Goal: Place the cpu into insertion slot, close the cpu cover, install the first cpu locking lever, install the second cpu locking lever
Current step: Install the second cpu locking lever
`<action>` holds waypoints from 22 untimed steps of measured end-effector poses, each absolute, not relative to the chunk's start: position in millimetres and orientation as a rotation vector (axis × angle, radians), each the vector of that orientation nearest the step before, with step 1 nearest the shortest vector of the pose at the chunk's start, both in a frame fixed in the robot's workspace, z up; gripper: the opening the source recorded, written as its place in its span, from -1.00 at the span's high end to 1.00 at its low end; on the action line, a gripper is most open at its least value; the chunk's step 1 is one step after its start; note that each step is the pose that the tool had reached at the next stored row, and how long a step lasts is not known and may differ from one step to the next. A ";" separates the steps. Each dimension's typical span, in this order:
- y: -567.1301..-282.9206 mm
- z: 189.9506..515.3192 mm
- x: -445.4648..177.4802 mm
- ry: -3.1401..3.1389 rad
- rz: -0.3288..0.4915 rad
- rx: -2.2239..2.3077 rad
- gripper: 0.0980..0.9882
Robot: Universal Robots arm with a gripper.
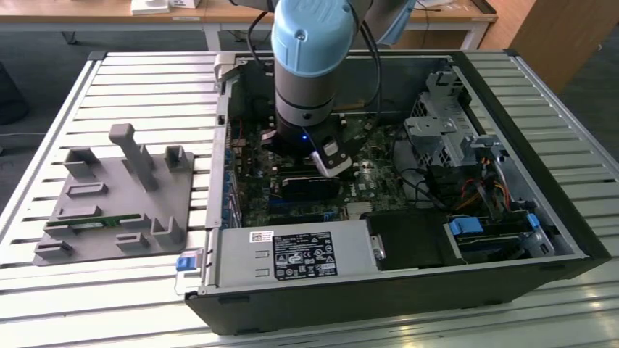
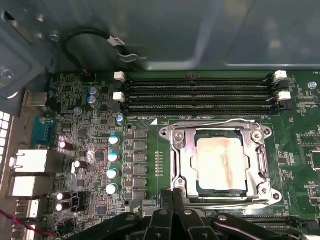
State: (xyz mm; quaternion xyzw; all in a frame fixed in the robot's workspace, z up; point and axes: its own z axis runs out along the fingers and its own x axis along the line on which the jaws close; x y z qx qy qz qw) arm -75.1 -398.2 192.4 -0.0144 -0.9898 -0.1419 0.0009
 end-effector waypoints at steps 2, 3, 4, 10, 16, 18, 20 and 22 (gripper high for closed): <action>-398.1 191.3 -76.1 -3.107 -0.452 -0.045 0.98; -398.1 190.7 -76.5 -3.106 -0.454 -0.045 0.98; -398.2 190.2 -77.0 -3.106 -0.456 -0.045 0.98; -398.2 189.3 -77.4 -3.105 -0.462 -0.045 0.98; -398.2 198.3 -77.4 -3.105 -0.462 -0.046 0.98; -398.2 203.1 -77.4 -3.105 -0.462 -0.046 0.98; -398.1 206.8 -77.4 -3.105 -0.462 -0.046 0.98; -398.1 211.6 -77.4 -3.105 -0.462 -0.047 0.98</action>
